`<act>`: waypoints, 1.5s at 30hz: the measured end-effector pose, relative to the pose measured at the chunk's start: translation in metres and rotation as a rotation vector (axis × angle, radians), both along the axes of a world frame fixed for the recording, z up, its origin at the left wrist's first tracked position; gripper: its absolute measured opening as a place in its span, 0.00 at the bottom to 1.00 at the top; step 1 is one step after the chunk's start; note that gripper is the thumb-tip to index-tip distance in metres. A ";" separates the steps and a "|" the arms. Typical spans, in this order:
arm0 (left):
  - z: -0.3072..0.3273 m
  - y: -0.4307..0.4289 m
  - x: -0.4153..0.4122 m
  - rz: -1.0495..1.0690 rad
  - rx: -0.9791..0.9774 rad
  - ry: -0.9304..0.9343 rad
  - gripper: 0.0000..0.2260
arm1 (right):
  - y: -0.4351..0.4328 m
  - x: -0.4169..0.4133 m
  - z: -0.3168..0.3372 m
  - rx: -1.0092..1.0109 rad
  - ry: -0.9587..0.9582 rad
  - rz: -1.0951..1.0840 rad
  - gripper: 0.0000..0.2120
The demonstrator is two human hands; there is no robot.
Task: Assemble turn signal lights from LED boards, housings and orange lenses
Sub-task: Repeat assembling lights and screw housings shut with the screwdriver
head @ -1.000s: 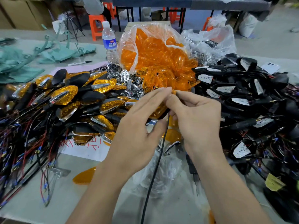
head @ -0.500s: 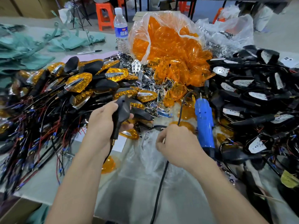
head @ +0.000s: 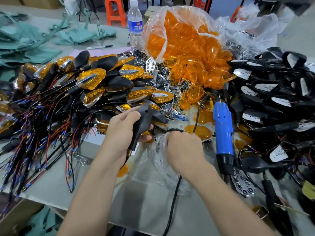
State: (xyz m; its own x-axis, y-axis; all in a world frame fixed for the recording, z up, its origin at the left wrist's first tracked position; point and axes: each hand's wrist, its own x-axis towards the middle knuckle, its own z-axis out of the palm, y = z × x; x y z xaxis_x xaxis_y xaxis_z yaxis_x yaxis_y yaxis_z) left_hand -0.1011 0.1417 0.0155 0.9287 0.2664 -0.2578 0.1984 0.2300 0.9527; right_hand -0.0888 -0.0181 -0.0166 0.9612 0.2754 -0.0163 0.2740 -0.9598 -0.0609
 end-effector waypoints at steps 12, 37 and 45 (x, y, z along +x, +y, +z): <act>-0.005 -0.013 0.001 -0.068 -0.031 0.043 0.11 | -0.033 -0.002 0.006 0.636 0.160 -0.154 0.07; -0.009 -0.052 0.011 -0.090 -0.068 -0.003 0.12 | -0.061 0.006 0.042 1.571 0.378 -0.300 0.15; -0.009 -0.056 0.009 -0.103 -0.063 0.006 0.12 | -0.064 0.008 0.039 1.580 0.362 -0.320 0.20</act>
State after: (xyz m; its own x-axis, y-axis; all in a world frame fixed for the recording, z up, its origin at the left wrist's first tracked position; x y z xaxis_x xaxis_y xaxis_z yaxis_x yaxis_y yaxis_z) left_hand -0.0917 0.0862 0.0064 0.9486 0.1530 -0.2771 0.2302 0.2675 0.9357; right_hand -0.0805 -0.0822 0.0227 0.9876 0.0408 -0.1519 -0.1552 0.0979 -0.9830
